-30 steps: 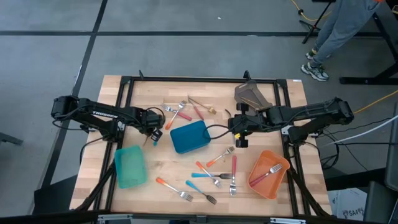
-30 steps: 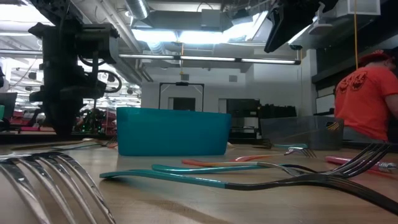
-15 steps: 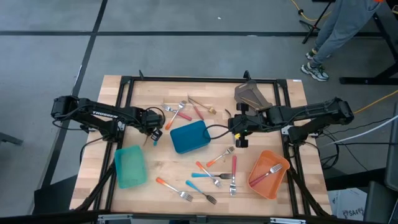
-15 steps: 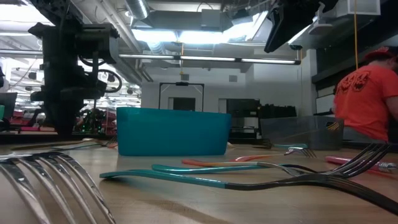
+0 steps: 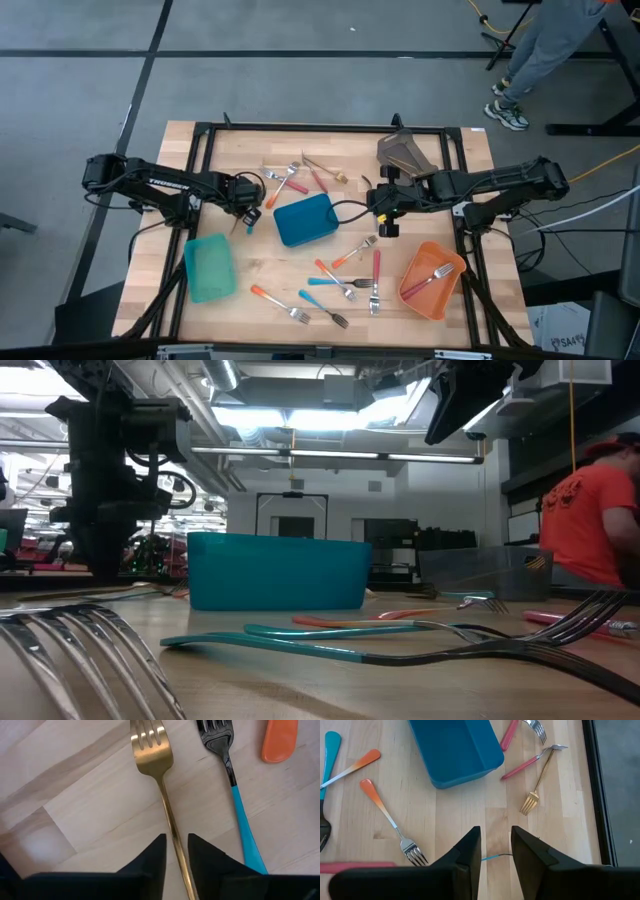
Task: Sort silverware by color (type)
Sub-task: Put the golden fork into the black bin
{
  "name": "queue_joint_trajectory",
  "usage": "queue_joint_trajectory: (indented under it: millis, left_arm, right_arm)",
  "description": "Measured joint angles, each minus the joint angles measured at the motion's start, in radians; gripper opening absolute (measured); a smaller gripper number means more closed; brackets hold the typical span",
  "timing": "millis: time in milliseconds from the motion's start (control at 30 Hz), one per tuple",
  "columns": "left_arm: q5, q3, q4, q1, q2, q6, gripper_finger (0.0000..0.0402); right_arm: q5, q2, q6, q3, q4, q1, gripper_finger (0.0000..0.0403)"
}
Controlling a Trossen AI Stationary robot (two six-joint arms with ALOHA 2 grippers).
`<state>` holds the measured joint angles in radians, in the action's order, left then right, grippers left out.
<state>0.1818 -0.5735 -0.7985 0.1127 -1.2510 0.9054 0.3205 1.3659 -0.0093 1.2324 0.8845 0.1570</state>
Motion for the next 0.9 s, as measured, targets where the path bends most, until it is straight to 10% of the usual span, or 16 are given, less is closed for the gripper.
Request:
queue_joint_trajectory:
  millis: [900]
  left_arm:
    - [0.018,0.003,0.019,-0.005,-0.133,0.011,0.0131]
  right_arm:
    - [0.0,0.0,0.0,0.0,0.001,0.0,0.0097]
